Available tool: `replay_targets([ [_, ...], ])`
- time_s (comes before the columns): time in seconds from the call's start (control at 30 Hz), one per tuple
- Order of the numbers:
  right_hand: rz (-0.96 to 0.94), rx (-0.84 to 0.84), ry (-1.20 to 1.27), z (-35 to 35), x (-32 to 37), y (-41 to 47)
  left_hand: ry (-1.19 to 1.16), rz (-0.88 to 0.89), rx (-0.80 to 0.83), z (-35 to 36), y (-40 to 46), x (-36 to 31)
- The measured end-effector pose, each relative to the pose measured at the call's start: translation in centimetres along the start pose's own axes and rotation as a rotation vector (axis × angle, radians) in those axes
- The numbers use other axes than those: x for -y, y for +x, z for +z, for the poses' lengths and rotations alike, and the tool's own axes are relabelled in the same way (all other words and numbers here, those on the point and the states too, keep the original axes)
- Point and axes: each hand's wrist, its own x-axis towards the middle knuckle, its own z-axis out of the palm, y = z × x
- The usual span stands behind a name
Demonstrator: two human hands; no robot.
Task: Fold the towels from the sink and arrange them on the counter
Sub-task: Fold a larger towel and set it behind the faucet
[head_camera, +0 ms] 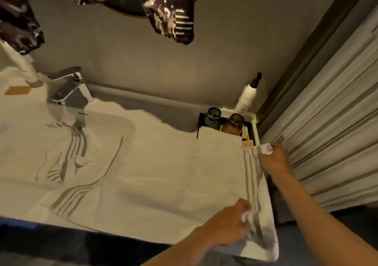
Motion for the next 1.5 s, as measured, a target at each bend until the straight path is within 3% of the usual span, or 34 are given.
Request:
replay_targets([
  [0.07,-0.047,0.036,-0.077,1.0,-2.0,0.9,0.294,-0.047,0.059,2.1,1.1,1.5],
  [0.17,-0.092,-0.007,-0.200,1.5,-3.0,1.7,0.679,0.030,-0.013,5.2,2.1,2.4],
  [0.23,-0.102,-0.006,-0.337,1.1,-2.8,2.4,0.897,0.041,0.056,6.4,2.6,2.6],
  [0.3,-0.120,0.019,-0.484,0.4,-2.6,2.9,0.997,0.146,-0.124,7.5,3.2,3.7],
  [0.37,-0.145,0.035,-0.530,-0.2,-2.1,2.8,1.054,0.269,-0.192,8.2,2.6,4.4],
  [0.4,-0.158,0.035,-0.547,-0.6,-1.8,2.9,1.013,0.329,-0.227,8.8,2.5,5.1],
  [0.43,-0.177,0.033,-0.571,-0.8,-1.3,2.7,0.961,0.279,-0.196,9.0,2.7,5.9],
  [0.5,-0.216,0.020,-0.638,-1.5,0.0,2.5,0.855,0.294,-0.334,9.5,2.0,5.4],
  [0.53,-0.235,0.005,-0.677,-1.9,0.6,2.4,0.770,0.256,-0.309,9.7,2.2,5.2],
  [0.6,-0.252,-0.013,-0.740,-2.7,1.3,2.5,0.552,0.066,-0.192,10.2,2.3,4.7],
  [0.63,-0.263,-0.018,-0.758,-2.9,1.4,2.6,0.514,-0.140,-0.156,10.1,4.0,6.0],
  [0.67,-0.267,-0.015,-0.766,-3.0,1.3,2.6,0.529,-0.148,-0.123,11.2,5.1,7.4],
  [0.73,-0.260,0.005,-0.729,-2.6,1.1,2.7,0.562,0.051,-0.207,12.2,4.8,7.5],
  [0.83,-0.153,0.049,-0.576,-1.5,2.2,3.2,0.284,-0.021,-0.307,9.5,0.7,-1.7],
  [0.93,-0.077,0.044,-0.433,-0.8,4.7,3.3,0.141,0.119,-0.383,6.3,-1.3,-4.5],
  [1.03,-0.016,0.102,-0.281,-0.2,7.3,2.4,0.065,0.160,-0.299,4.6,-2.3,-6.3],
  [1.13,0.035,0.195,-0.131,0.6,9.2,1.4,0.044,0.188,-0.513,1.9,-3.8,-6.3],
  [1.2,-0.011,0.218,-0.114,1.5,10.2,0.9,-0.148,0.129,-0.648,-0.1,-5.8,-5.0],
  [1.3,-0.111,0.237,-0.166,4.3,12.0,-0.4,-0.399,-0.007,-0.802,-4.0,-9.6,-1.8],
  [1.5,-0.241,0.346,-0.279,13.4,16.6,-4.9,-0.592,-0.214,-1.016,-9.2,-16.4,4.4],
])
